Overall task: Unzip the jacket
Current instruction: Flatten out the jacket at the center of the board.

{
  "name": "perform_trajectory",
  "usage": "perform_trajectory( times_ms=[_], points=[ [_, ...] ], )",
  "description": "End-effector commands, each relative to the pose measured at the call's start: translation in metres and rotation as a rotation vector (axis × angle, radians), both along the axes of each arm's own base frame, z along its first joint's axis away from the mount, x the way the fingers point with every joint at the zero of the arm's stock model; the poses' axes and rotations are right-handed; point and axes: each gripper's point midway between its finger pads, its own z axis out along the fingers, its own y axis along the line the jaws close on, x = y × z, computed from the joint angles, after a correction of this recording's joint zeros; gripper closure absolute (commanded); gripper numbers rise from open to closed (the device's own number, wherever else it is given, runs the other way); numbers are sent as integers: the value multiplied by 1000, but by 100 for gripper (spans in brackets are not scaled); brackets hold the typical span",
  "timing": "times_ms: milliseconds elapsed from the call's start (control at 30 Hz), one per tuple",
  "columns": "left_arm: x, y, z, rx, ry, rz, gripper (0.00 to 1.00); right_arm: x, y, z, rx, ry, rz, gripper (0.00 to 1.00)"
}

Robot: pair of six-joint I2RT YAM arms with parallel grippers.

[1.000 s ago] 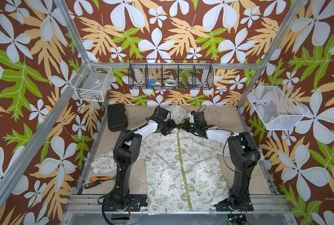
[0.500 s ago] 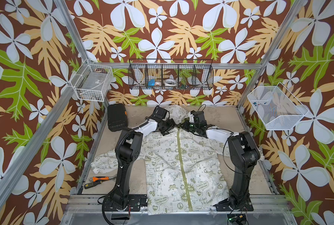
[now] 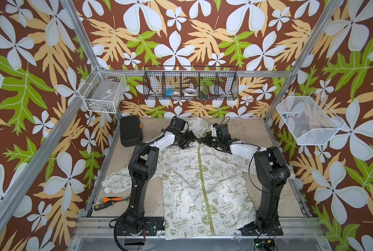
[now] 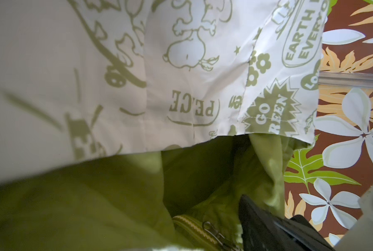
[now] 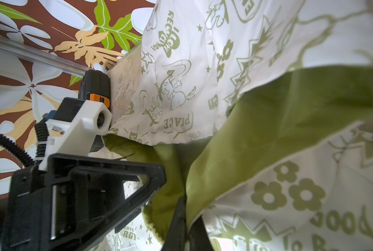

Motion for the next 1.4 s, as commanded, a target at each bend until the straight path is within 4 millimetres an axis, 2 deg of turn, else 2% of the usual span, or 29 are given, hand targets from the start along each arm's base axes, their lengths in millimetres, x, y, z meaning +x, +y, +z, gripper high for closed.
perform_trajectory(
  times_ms=[0, 200, 233, 433, 500, 600, 733, 900, 1067, 1200, 1300, 1367],
  points=[
    [-4, 0, 2, -8, 3, -10, 31, 2, -2, -1, -14, -4, -5, 100],
    [-3, -2, 14, -26, -24, -18, 63, 4, -4, -2, -9, 4, -10, 100],
    [-2, -3, 17, -26, -34, -20, 65, 4, -4, -1, -8, 2, -10, 100],
    [-1, -2, 63, -18, -155, -12, 91, 4, -3, 15, 22, -11, -8, 100],
    [-10, 0, 74, -5, -194, -4, 96, 0, -3, 18, 35, -12, -9, 100],
    [-35, 5, 72, -4, -216, 25, 100, -12, -9, 20, 50, -14, -26, 100],
    [-76, 8, 51, -24, -220, 67, 100, -36, -12, 14, 54, -1, -21, 99],
    [-127, 21, 20, -50, -228, 150, 100, -82, -20, -13, 35, 41, -24, 96],
    [-161, 37, -4, -63, -249, 216, 100, -134, -39, -45, -14, 90, -52, 87],
    [-185, 33, -33, -77, -208, 206, 100, -164, -57, -66, -50, 135, -71, 75],
    [-198, 23, -46, -97, -199, 180, 100, -177, -66, -68, -112, 155, -57, 70],
    [-202, 16, -49, -112, -205, 165, 100, -180, -71, -58, -150, 137, -41, 70]
  ],
)
